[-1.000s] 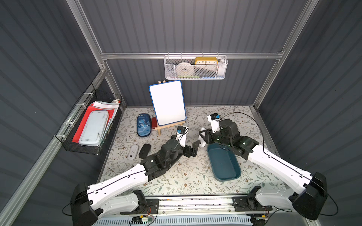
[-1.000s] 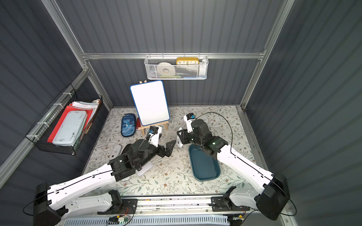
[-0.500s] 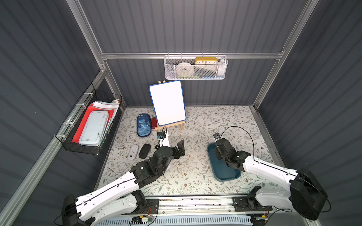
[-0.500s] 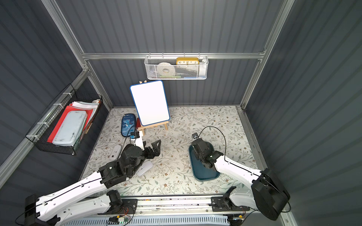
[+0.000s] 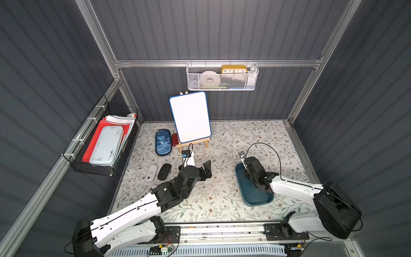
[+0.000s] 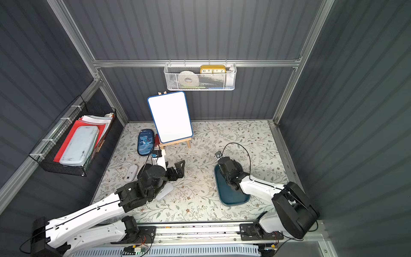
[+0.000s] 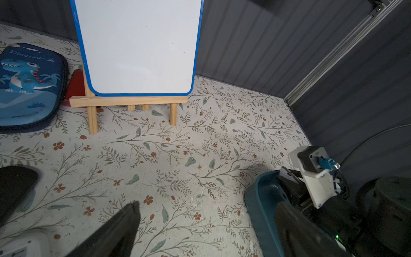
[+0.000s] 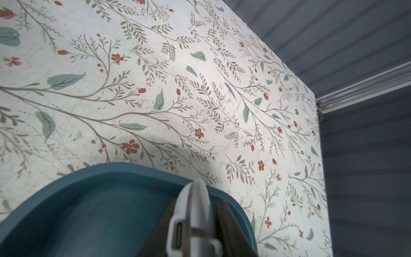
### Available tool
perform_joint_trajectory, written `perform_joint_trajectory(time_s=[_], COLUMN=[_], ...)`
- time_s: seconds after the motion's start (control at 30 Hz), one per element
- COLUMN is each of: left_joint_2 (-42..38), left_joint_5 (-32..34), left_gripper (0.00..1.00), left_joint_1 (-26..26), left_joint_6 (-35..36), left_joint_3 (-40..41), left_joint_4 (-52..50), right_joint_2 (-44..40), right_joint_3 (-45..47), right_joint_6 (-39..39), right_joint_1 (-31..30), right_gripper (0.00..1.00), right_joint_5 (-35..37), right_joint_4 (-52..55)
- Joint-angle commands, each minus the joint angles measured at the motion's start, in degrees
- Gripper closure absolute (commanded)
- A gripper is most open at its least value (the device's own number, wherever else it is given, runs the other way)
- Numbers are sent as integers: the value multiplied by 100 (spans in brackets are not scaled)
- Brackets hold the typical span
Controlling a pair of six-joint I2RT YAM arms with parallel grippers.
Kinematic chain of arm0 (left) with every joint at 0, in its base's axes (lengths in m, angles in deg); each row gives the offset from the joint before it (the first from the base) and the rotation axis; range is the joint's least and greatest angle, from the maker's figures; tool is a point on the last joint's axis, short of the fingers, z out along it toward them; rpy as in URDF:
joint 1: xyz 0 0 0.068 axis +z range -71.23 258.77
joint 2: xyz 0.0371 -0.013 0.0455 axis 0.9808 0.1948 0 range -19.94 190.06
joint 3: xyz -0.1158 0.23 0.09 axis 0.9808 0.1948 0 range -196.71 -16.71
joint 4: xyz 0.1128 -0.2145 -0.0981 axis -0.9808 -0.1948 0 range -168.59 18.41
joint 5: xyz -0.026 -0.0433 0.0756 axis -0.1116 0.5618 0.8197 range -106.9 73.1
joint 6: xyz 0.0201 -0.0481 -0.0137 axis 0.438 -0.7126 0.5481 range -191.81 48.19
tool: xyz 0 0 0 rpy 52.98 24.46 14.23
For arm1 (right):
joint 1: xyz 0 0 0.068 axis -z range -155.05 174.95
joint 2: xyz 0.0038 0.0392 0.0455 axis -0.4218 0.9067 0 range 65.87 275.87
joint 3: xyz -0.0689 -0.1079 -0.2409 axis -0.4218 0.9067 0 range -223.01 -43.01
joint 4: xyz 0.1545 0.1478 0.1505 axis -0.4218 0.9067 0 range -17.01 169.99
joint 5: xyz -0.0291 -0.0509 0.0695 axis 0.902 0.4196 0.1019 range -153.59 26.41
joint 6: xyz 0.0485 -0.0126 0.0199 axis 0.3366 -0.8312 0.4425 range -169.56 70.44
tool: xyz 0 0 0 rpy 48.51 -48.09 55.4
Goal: Put the mouse in the storage box
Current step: Move the storage box to the center of the board, then place the mouse in the storage box.
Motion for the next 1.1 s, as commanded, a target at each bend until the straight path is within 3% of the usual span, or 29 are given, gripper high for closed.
perform_joint_trajectory(time_s=[0.0,0.27,0.47,0.7,0.87,0.97,1.07], left_joint_2=[-30,-95,-144,-100,-77,-57,-14], left_joint_5=[-113,-184,-178,-219,-245,-262,-280], left_gripper=[1,1,1,1,1,0,0], left_joint_1=[55,93,105,129,130,135,131], left_joint_6=[131,214,210,199,214,198,197], left_joint_3=[-24,15,48,36,33,32,12], left_joint_4=[111,176,187,192,193,192,186], right_joint_2=[219,1063,1698,1915,1941,1905,1820], right_joint_3=[92,-125,-740,-765,-680,-611,-645], right_joint_6=[-247,-790,-1321,-1355,-1102,-1052,-961], right_joint_1=[75,343,451,495,477,451,404], right_gripper=[98,98,99,96,80,56,43], right_joint_5=[-160,-346,-114,16,166,119,5], right_joint_4=[-732,-1761,-1821,-1869,-1767,-1751,-1603])
